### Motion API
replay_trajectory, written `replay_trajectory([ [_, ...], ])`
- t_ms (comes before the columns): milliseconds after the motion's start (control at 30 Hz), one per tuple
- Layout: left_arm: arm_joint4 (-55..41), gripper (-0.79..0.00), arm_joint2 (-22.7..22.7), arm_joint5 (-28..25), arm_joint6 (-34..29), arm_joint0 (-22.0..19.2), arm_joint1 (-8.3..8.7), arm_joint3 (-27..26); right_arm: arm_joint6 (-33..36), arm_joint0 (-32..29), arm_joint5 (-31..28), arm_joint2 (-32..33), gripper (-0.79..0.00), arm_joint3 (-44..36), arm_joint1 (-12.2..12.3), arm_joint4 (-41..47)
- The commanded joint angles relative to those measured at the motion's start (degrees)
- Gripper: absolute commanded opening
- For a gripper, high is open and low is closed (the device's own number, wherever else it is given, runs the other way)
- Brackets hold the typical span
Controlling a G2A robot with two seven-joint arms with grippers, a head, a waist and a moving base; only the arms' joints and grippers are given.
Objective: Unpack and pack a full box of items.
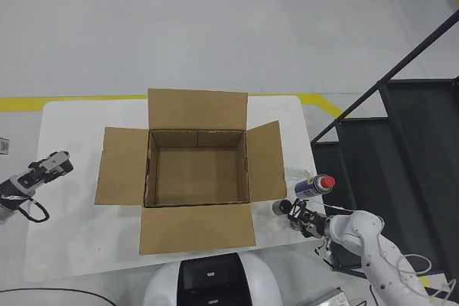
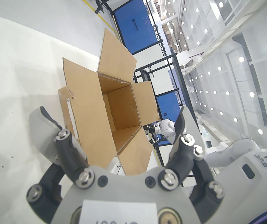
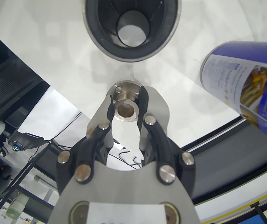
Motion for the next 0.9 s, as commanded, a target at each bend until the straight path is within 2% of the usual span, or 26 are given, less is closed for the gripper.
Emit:
replay_trajectory([
  [0, 0.0, 0.000, 0.0, 0.0, 0.0, 0.0, 0.00, 0.0, -0.4, -1.3, 0.1, 0.7, -0.785, -1.7, 0.2, -0.2],
  [233, 0.0, 0.000, 0.0, 0.0, 0.0, 0.0, 0.00, 0.0, -1.2, -8.6, -2.4, 5.2, -0.785, -10.7, 1.1, -0.7],
  [567, 0.0, 0.000, 0.0, 0.0, 0.0, 0.0, 0.00, 0.0, -4.2, -22.8, -10.0, 18.6, -0.785, -28.0, 2.2, 6.0],
  [867, 0.0, 0.000, 0.0, 0.0, 0.0, 0.0, 0.00, 0.0, -2.1, -27.0, -5.9, 24.0, -0.785, -34.1, 2.2, 16.4],
])
